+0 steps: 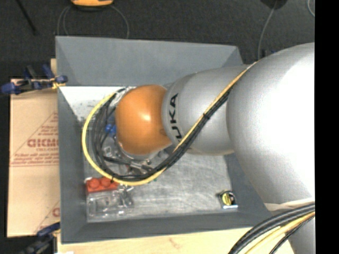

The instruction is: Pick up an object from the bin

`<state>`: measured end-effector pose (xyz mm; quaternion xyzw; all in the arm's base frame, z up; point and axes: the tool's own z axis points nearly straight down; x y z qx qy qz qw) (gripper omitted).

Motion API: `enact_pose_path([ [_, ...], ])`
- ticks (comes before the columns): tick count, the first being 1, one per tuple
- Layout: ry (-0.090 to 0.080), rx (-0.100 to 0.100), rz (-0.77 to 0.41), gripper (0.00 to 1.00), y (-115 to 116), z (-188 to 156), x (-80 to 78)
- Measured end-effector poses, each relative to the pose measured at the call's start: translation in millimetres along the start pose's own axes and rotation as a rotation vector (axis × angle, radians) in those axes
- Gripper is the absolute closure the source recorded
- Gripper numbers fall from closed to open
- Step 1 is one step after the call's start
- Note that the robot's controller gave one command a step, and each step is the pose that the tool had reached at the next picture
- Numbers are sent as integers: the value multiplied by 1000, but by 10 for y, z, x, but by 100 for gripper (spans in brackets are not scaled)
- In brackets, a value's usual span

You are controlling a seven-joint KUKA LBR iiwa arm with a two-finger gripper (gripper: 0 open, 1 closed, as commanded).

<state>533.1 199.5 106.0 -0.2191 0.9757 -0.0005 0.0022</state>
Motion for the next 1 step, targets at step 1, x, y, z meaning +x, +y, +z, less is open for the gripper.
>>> enact_pose_path([
  [1,5,0,8,100,-15,-26,3],
])
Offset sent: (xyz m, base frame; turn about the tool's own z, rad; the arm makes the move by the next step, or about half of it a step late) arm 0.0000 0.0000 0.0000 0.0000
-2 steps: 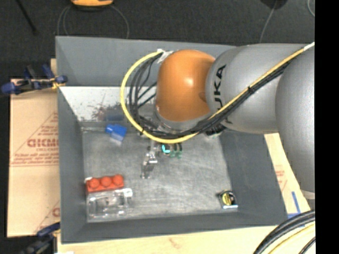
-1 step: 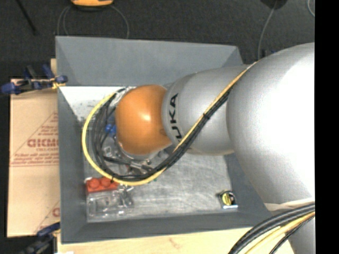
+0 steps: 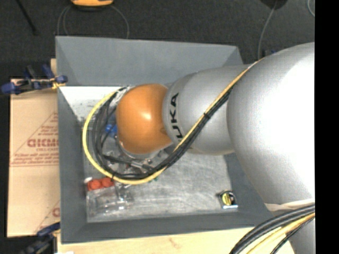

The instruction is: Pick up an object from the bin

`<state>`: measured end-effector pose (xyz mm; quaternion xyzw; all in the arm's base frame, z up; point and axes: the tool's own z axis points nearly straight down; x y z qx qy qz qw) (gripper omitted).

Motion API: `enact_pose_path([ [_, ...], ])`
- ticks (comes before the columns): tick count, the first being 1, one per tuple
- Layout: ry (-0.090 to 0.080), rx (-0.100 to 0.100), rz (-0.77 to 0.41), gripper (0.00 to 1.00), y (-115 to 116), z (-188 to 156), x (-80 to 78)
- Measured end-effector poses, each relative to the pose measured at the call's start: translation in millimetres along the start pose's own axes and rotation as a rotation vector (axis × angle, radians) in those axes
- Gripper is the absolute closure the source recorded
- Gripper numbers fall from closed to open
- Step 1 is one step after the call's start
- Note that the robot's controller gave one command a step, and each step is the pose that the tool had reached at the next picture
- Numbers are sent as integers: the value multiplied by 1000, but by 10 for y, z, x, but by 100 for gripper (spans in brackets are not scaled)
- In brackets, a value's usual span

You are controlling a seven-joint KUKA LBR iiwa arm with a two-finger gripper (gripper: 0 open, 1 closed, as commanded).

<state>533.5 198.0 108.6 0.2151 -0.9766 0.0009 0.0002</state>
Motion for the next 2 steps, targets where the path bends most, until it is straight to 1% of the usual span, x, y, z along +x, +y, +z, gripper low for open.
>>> enact_pose_path([
  [1,-11,0,9,100,62,-714,86],
  [2,-9,0,-42,100,12,-1256,214],
])
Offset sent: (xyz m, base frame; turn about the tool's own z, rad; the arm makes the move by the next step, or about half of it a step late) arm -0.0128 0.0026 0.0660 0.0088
